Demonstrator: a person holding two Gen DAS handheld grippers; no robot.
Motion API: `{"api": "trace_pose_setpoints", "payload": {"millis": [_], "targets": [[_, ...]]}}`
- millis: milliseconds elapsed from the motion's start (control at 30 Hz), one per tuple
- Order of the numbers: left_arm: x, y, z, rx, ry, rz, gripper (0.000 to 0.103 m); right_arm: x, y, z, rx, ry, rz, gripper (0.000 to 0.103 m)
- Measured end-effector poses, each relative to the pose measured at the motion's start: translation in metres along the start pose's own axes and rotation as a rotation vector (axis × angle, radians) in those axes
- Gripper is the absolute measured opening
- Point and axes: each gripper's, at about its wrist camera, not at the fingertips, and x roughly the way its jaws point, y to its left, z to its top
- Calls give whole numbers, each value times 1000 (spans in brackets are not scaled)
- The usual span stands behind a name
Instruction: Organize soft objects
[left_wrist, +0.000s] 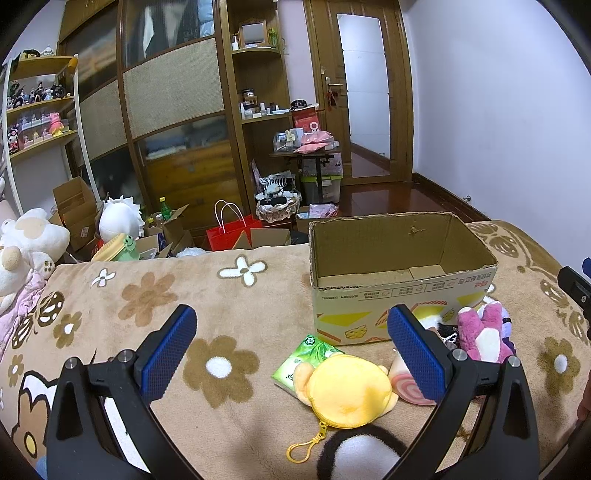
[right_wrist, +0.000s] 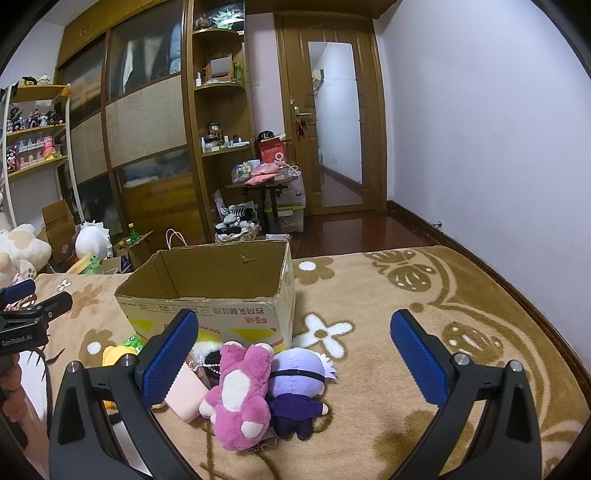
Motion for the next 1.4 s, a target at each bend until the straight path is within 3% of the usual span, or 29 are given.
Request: {"api": "trace_pose_setpoints", "payload": {"millis": [1400], "targets": [[-3, 3, -3, 2, 9, -5, 102, 0, -3, -3, 0, 8, 2, 103]]}}
